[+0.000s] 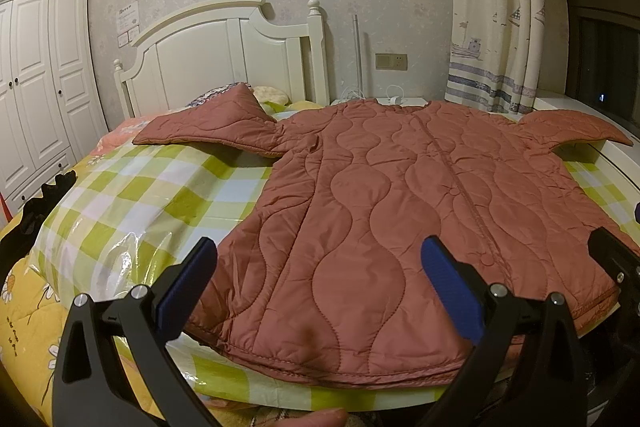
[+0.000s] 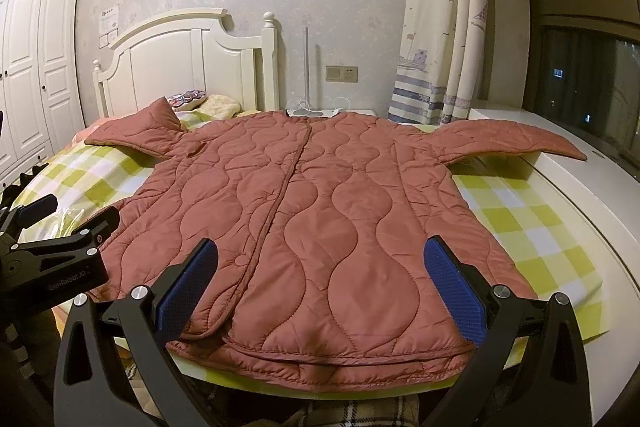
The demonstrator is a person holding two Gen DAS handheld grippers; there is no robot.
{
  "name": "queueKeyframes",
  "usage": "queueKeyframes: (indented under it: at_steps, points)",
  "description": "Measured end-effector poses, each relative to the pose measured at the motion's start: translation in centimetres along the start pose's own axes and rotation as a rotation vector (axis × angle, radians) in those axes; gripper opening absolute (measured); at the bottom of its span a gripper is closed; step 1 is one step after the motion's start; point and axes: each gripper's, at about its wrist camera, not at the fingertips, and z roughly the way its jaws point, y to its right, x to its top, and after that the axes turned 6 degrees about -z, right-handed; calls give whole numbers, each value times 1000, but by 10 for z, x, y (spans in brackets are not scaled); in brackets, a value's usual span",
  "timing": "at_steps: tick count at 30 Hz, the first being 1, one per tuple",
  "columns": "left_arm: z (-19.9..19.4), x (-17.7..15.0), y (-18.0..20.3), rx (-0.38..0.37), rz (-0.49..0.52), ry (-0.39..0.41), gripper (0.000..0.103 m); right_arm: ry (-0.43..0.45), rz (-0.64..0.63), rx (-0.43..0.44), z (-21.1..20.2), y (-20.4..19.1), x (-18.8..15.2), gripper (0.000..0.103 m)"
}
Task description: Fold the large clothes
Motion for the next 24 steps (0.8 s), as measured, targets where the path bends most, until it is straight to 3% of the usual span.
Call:
queueKeyframes:
  at_steps: [24]
  points:
    - [0,0,0,-1,-1,-1,101,-3,12,8,-2,-4,-4,99]
